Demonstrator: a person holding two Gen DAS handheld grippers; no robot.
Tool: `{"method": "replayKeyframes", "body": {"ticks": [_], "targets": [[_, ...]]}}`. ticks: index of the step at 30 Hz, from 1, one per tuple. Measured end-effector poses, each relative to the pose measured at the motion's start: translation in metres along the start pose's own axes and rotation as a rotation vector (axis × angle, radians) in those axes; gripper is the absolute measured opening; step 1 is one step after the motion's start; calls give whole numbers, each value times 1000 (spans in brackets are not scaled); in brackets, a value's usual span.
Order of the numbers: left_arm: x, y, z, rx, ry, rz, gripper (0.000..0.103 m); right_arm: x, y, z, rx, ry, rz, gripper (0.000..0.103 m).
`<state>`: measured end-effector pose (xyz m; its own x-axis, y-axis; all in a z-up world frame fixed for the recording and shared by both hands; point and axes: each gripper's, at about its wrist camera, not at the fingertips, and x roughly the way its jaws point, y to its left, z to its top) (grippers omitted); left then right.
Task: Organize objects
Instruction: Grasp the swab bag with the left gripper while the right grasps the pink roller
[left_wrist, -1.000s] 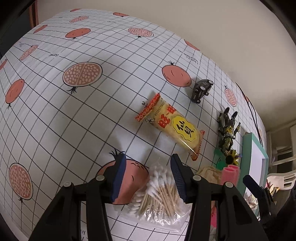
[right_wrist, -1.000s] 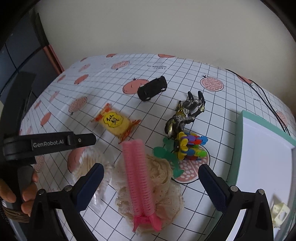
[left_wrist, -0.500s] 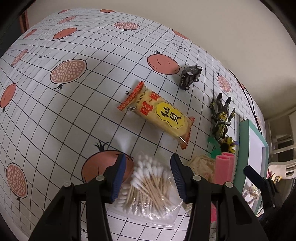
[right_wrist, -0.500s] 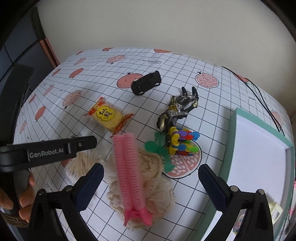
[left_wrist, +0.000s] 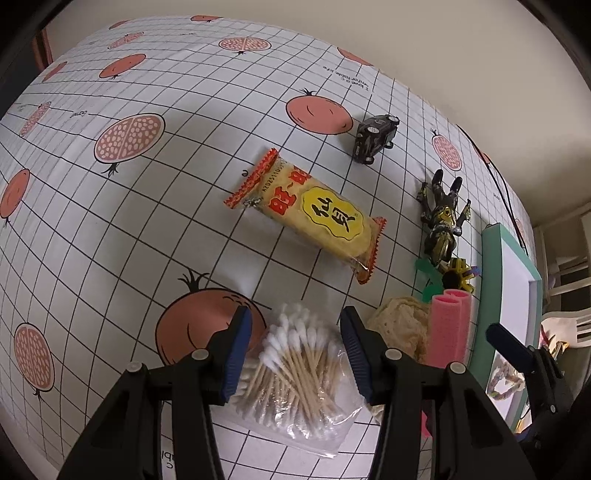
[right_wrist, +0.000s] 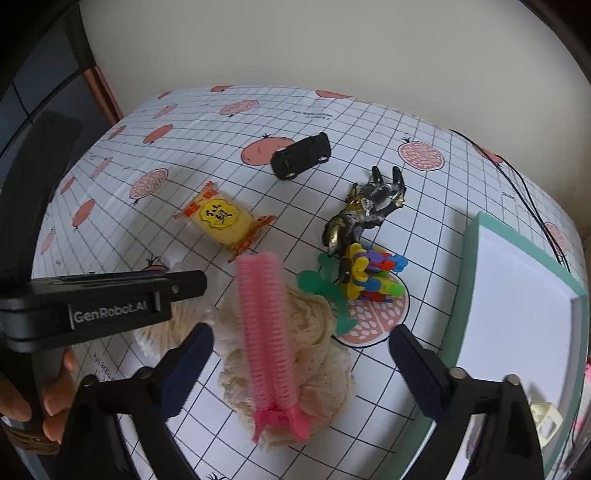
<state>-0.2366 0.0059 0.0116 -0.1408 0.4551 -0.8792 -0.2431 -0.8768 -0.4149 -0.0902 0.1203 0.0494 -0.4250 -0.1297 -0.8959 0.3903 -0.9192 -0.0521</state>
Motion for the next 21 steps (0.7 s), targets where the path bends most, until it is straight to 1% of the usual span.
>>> {"method": "replayKeyframes", "body": {"ticks": [5, 7, 11, 13, 15, 18, 21], "targets": [[-3, 0, 1, -8, 13, -16, 51, -5, 3, 1, -12, -15, 16, 87], [-5, -1, 0, -5, 17, -16, 51, -7, 5, 1, -19, -19, 26, 82], [-7, 0, -3, 0, 48, -22, 51, -8, 10, 1, -40, -18, 40, 76], [-7, 0, -3, 9, 48, -19, 51, -6, 10, 0, -43, -11, 48, 67], [-7, 1, -5, 17, 53, -11, 51, -4, 11, 0, -47, -3, 52, 62], [-9, 2, -6, 6, 59, -17, 51, -1, 11, -2, -53, 8, 53, 56], [-17, 3, -3, 9, 37, -25, 51, 0, 11, -3, -57, 11, 57, 50]]}}
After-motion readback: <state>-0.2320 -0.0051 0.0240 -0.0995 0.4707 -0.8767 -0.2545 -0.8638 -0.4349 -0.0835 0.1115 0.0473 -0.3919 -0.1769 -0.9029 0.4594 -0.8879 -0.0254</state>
